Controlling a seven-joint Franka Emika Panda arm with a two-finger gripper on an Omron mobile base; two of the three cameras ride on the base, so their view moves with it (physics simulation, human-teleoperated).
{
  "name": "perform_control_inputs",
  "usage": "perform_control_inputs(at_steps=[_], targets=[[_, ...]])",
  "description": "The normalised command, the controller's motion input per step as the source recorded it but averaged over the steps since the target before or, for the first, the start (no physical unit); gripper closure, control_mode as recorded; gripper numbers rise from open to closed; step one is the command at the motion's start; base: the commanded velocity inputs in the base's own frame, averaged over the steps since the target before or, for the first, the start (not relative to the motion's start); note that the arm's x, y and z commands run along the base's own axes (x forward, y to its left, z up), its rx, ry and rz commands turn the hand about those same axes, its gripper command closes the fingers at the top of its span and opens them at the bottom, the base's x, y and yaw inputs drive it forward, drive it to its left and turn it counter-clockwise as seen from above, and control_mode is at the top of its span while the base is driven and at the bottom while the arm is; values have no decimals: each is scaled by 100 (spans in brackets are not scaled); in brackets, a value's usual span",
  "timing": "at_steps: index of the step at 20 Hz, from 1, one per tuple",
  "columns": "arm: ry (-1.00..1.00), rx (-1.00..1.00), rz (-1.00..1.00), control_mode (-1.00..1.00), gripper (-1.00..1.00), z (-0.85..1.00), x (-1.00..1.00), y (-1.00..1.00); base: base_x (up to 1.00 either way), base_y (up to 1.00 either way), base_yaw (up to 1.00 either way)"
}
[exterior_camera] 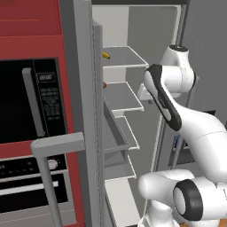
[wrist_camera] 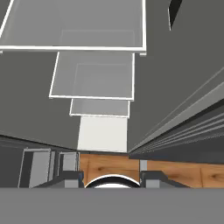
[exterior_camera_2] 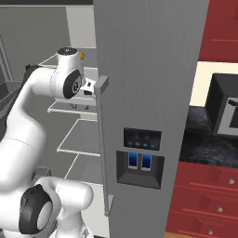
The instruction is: Pick the pear and banana from the fridge and place them on the plate next to the blender to make a fruit smoothie.
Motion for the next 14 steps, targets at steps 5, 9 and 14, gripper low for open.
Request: perform_control_inputs(at_steps=[5, 9, 14], targets=[[-4, 0, 0, -100, -100, 0, -29, 3, 0, 0, 0], [-16, 0, 0, -100, -100, 13, -27, 12, 0, 0, 0], [-25, 3, 0, -100, -100, 64, -29, 16, 0, 0, 0]])
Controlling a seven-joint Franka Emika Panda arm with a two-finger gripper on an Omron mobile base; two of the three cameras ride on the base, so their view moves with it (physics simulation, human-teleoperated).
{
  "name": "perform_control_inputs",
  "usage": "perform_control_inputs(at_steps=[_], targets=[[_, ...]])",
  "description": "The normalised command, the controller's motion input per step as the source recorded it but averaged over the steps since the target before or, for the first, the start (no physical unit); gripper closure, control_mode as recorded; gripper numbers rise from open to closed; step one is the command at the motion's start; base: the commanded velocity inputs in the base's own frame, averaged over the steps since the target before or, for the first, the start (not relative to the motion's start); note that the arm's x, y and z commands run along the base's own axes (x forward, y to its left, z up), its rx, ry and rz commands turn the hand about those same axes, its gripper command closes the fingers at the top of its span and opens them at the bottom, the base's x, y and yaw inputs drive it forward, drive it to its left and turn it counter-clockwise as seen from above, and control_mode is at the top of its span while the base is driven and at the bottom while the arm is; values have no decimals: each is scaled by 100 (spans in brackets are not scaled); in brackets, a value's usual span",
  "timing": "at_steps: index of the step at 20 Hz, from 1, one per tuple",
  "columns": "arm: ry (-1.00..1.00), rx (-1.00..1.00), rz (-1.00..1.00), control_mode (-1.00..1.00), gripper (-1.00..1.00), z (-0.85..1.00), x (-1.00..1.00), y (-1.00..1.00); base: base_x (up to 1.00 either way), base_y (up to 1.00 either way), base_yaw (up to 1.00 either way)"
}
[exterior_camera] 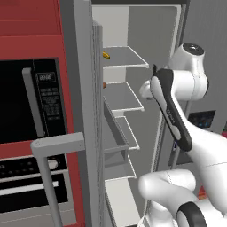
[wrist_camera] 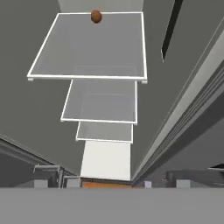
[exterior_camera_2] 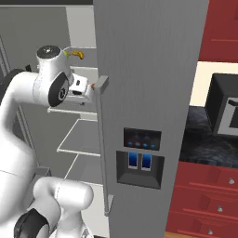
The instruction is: Pick the pear and banana from the fridge and place them on the plate next to the blender to make a fruit smoothie.
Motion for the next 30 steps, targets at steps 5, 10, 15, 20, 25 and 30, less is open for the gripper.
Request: perform_control_inputs(at_steps=[5, 10, 15, 20, 25, 30], targets=[[-18, -1, 0, -100, -100, 99, 2, 51, 0, 0, 0], [-11, 0, 0, -100, -100, 48, 62, 65, 0, 0, 0], [-8, 0, 0, -100, -100, 0, 100, 48, 0, 0, 0], [-2, 4, 0, -100, -100, 0, 100, 17, 0, 0, 0], [0, 0, 0, -100, -100, 0, 100, 30, 0, 0, 0], [4, 0, 0, -100, -100, 0, 94, 46, 0, 0, 0]])
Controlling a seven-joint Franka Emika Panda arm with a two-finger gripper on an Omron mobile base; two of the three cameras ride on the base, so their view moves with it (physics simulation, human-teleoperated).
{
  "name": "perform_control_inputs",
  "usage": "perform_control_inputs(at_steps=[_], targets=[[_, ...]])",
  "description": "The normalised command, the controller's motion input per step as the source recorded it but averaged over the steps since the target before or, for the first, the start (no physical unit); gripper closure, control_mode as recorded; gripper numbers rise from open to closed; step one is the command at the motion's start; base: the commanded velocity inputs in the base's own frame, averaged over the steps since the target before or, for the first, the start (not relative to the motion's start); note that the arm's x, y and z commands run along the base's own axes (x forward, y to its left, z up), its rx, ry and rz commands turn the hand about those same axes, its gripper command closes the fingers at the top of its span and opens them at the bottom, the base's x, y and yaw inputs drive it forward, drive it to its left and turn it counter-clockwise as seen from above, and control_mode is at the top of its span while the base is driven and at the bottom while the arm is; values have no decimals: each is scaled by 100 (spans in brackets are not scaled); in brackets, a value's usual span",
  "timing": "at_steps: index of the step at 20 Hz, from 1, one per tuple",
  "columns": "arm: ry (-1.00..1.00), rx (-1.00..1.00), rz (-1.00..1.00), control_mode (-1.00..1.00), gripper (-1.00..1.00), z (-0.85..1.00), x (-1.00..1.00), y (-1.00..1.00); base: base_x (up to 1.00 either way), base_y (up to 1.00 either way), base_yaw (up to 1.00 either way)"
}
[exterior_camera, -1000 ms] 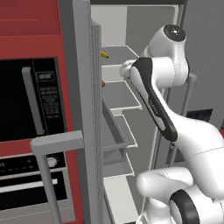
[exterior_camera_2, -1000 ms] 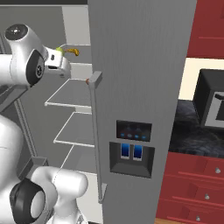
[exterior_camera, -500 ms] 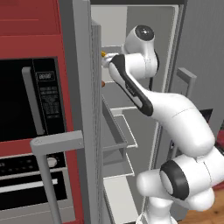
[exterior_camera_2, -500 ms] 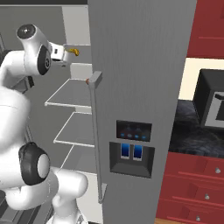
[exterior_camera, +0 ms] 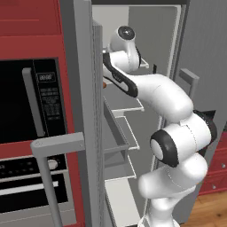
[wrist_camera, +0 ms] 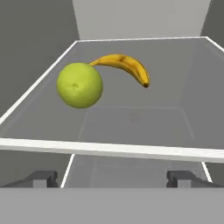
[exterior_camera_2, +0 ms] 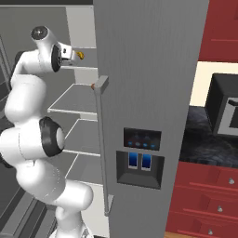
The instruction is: Pick the pear and banana from the fridge and place them on the plate next to the blender to make a fruit smoothie.
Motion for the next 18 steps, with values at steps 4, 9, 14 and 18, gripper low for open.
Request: perform_control_inputs(at_steps=[4, 9, 14, 18], targets=[[10, 0, 0, -100, -100, 0, 75, 38, 0, 0, 0], [6, 0, 0, -100, -100, 0, 34, 31, 0, 0, 0], [0, 0, 0, -100, -100, -19, 36, 5, 0, 0, 0], [0, 0, 0, -100, -100, -6, 43, 3, 0, 0, 0]])
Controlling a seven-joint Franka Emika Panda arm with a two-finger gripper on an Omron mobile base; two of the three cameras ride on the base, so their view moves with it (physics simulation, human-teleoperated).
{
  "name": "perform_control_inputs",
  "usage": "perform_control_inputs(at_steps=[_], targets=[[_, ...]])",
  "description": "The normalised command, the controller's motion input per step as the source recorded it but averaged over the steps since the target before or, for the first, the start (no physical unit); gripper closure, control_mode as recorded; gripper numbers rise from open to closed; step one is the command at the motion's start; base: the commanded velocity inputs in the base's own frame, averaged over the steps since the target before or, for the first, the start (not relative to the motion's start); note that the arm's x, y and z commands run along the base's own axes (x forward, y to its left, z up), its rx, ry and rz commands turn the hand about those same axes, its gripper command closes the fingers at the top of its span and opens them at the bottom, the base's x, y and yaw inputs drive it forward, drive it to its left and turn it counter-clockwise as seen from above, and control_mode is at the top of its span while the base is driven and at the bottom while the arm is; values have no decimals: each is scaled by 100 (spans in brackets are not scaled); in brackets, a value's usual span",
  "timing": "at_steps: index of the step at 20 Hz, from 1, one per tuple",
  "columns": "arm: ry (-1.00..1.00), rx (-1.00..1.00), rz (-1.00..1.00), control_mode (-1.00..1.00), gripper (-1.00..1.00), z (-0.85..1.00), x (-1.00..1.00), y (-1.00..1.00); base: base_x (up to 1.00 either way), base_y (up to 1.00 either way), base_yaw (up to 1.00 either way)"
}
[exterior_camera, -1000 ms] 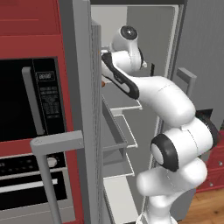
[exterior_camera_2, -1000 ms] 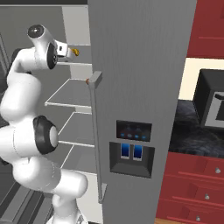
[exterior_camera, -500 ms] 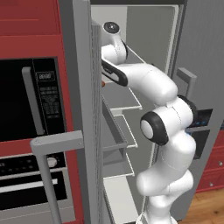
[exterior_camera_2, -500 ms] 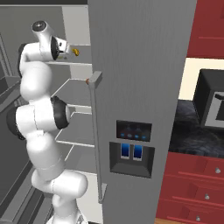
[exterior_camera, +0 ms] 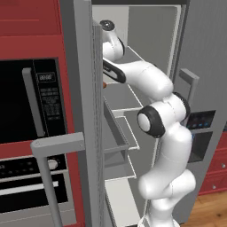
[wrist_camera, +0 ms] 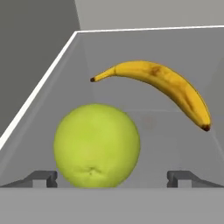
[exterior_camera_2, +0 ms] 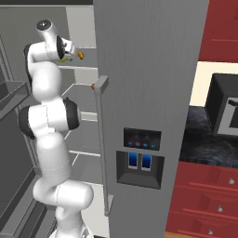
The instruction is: Pick the pear and banana from the fridge and place them on the plate next to the blender to make a fruit smoothie.
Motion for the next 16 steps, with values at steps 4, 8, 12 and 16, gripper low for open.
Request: perform_control_inputs(at_steps=[4, 8, 12, 16], targets=[[0, 0, 0, -100, -100, -1, 38, 7, 0, 0, 0], [1, 0, 0, -100, 100, -12, 31, 11, 0, 0, 0], [0, 2, 0, -100, 100, -32, 0, -6, 0, 0, 0], [-1, 0, 0, -100, 100, -2, 0, 0, 0, 0, 0]])
